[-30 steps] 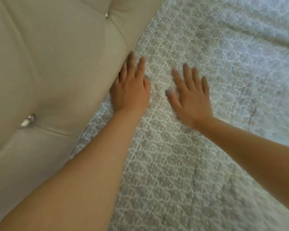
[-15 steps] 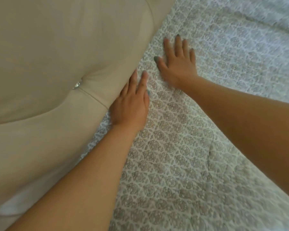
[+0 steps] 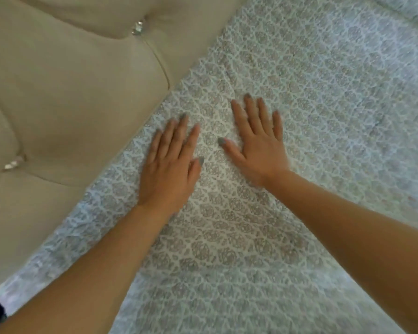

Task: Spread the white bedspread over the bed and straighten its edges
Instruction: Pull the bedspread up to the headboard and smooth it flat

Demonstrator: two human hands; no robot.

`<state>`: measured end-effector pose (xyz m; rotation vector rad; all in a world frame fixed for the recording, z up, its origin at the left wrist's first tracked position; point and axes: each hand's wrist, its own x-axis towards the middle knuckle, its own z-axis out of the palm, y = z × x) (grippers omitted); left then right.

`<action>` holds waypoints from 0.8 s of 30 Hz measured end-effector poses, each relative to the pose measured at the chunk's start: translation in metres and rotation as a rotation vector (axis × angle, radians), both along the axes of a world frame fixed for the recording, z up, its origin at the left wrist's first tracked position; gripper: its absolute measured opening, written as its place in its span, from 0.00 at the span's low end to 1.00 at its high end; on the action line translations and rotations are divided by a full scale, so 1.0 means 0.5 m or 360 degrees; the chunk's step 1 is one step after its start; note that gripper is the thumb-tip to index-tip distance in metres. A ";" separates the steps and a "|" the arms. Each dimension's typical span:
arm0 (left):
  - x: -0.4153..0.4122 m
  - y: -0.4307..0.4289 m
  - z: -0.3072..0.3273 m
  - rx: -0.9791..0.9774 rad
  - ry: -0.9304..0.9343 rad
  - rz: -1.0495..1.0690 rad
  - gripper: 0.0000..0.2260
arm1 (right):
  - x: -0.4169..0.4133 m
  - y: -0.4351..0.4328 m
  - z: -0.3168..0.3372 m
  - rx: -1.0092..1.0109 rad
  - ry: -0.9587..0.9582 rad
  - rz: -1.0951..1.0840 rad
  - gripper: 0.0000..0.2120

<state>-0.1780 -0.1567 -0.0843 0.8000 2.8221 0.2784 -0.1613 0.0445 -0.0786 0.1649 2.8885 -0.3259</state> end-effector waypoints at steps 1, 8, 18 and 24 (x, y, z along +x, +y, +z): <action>0.021 -0.021 -0.003 -0.0030 -0.0001 -0.0023 0.27 | 0.012 -0.018 -0.003 0.0045 -0.0015 -0.0017 0.33; 0.023 -0.061 0.004 -0.0160 0.0006 0.0280 0.25 | -0.099 -0.109 -0.006 0.0077 -0.0147 -0.0037 0.27; 0.111 -0.149 0.065 0.0008 -0.0220 0.0470 0.25 | 0.039 -0.171 0.056 0.0001 -0.0373 0.0334 0.32; 0.244 -0.274 0.068 0.0247 -0.0180 0.1009 0.19 | 0.075 -0.260 0.090 -0.0508 -0.0057 -0.0029 0.13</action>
